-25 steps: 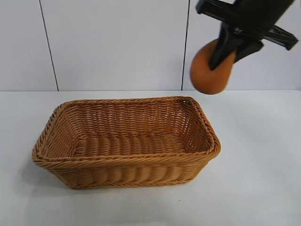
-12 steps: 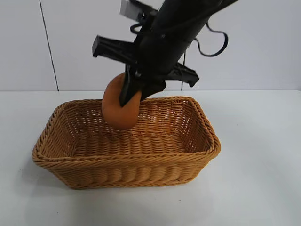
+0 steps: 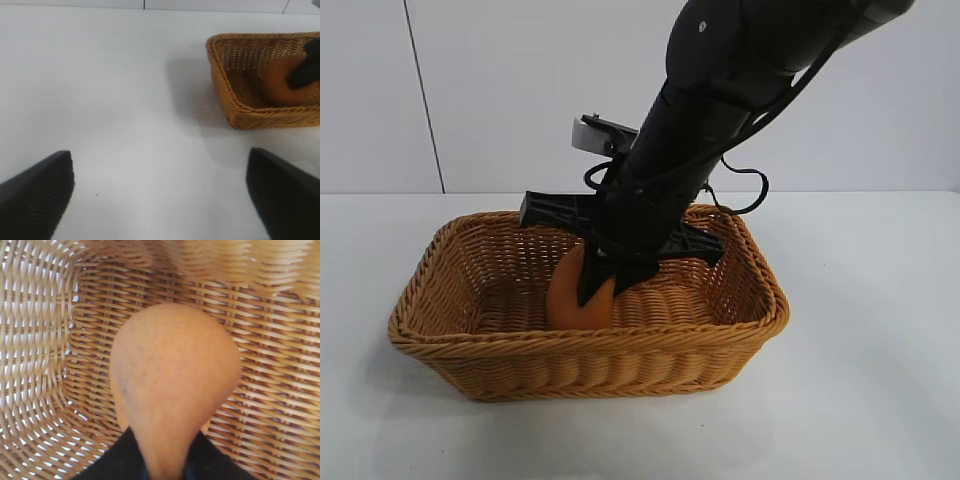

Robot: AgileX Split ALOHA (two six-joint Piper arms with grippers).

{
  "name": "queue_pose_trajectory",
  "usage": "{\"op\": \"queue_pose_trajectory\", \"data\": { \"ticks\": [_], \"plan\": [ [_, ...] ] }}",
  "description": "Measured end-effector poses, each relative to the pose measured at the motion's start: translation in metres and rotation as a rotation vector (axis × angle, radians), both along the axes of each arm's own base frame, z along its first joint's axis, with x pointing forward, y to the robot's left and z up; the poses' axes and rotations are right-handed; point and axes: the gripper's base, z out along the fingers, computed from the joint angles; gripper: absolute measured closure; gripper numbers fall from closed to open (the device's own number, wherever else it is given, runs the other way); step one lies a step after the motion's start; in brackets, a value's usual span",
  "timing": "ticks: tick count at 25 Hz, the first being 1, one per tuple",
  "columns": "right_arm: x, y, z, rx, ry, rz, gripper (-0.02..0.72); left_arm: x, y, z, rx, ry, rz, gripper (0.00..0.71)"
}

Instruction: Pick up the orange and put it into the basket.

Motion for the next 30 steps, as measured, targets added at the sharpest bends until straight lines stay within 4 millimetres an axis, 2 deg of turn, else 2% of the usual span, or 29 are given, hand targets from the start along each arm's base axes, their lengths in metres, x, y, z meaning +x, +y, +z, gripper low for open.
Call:
{"op": "queue_pose_trajectory", "data": {
  "ticks": [2,6,8,11,17,20,24,27,30],
  "plan": [
    [0.001,0.001,0.003,0.0,0.009,0.007,0.533,0.0,0.0,0.0,0.0,0.0,0.0,0.043],
    [0.004,0.006,0.018,-0.004,0.021,0.039,0.141,0.0,0.0,0.0,0.0,0.0,0.0,0.043],
    [0.007,0.008,0.029,-0.025,0.024,0.072,0.059,0.0,0.0,0.0,0.0,0.0,0.0,0.043],
    [0.011,0.01,0.051,-0.066,0.03,0.129,0.021,0.0,0.0,0.0,0.0,0.0,0.0,0.043],
    [0.02,0.009,0.108,-0.162,-0.011,0.188,0.01,0.0,0.0,0.0,0.0,0.0,0.0,0.043],
    [0.027,0.003,0.128,-0.194,-0.055,0.165,0.01,0.0,0.0,0.0,0.0,0.0,0.0,0.043],
    [0.048,-0.02,0.142,-0.182,-0.094,0.085,0.01,0.0,0.0,0.0,0.0,0.0,0.0,0.043],
    [0.066,-0.048,0.143,-0.199,-0.092,0.016,0.01,0.0,0.0,0.0,0.0,0.0,0.0,0.043],
    [0.085,-0.086,0.143,-0.227,-0.097,-0.062,0.01,0.0,0.0,0.0,0.0,0.0,0.0,0.043]
  ]
}}
